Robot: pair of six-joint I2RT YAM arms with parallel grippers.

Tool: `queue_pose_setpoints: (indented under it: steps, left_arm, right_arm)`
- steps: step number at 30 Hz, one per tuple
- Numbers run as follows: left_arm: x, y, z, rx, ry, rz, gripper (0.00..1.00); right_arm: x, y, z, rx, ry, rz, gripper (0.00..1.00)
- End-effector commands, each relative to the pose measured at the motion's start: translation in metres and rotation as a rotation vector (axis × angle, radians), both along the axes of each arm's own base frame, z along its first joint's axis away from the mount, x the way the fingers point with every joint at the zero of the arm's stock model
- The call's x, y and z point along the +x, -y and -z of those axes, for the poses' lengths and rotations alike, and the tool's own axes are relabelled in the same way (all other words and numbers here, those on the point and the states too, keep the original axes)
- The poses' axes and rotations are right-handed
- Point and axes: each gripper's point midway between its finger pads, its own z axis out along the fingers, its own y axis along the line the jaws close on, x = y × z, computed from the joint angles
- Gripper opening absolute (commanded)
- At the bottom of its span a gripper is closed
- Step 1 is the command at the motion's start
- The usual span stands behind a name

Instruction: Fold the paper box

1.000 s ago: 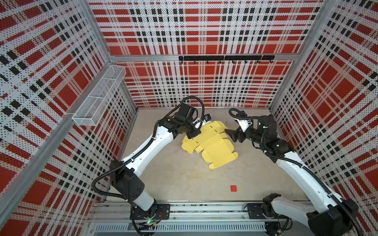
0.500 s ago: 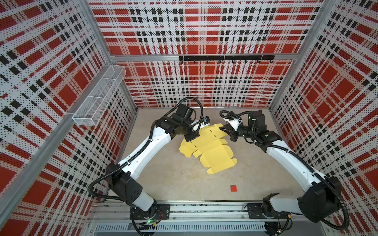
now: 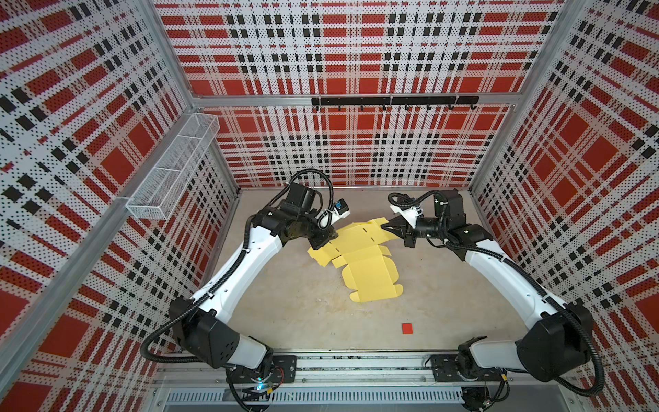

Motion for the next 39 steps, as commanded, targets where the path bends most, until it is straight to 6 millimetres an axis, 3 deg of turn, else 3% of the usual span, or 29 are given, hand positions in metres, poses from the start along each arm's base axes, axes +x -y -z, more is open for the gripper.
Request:
queue_pose_setpoints:
  steps: [1,8,12,16,21,23,27,30,34,39]
  left_arm:
    - [-0.002,0.005,-0.001,-0.058,-0.018,0.003,0.30]
    - [0.004,0.007,0.007,-0.068,-0.039,-0.019,0.28]
    - [0.005,0.009,0.008,-0.088,-0.064,-0.038,0.13]
    - [0.006,0.001,0.020,-0.063,-0.062,-0.063,0.02]
    - [0.010,-0.014,0.042,0.011,-0.048,-0.115,0.02]
    - [0.016,-0.025,0.054,0.057,-0.032,-0.155,0.04]
    - [0.019,-0.037,0.083,0.145,-0.031,-0.186,0.08]
    - [0.026,-0.046,0.101,0.198,-0.023,-0.234,0.11]
    - [0.037,-0.053,0.119,0.232,-0.044,-0.311,0.12]
    - [0.037,-0.052,0.125,0.233,-0.058,-0.305,0.17]
  right_arm:
    - [-0.002,-0.007,-0.017,0.060,0.046,-0.061,0.00]
    - [0.000,-0.012,-0.013,0.087,0.012,-0.085,0.00]
    - [0.011,-0.010,-0.005,0.068,-0.011,-0.029,0.00]
    - [0.021,-0.003,0.003,0.040,-0.031,0.058,0.24]
    - [0.026,0.012,0.010,0.070,-0.087,0.219,0.48]
    - [0.023,0.020,0.013,0.089,-0.099,0.278,0.52]
    - [0.027,0.038,0.036,0.163,-0.187,0.459,0.51]
    - [0.029,0.039,0.064,0.197,-0.293,0.560,0.48]
    - [0.032,0.024,0.110,0.170,-0.422,0.642,0.38]
    - [0.033,-0.003,0.144,0.164,-0.509,0.650,0.31]
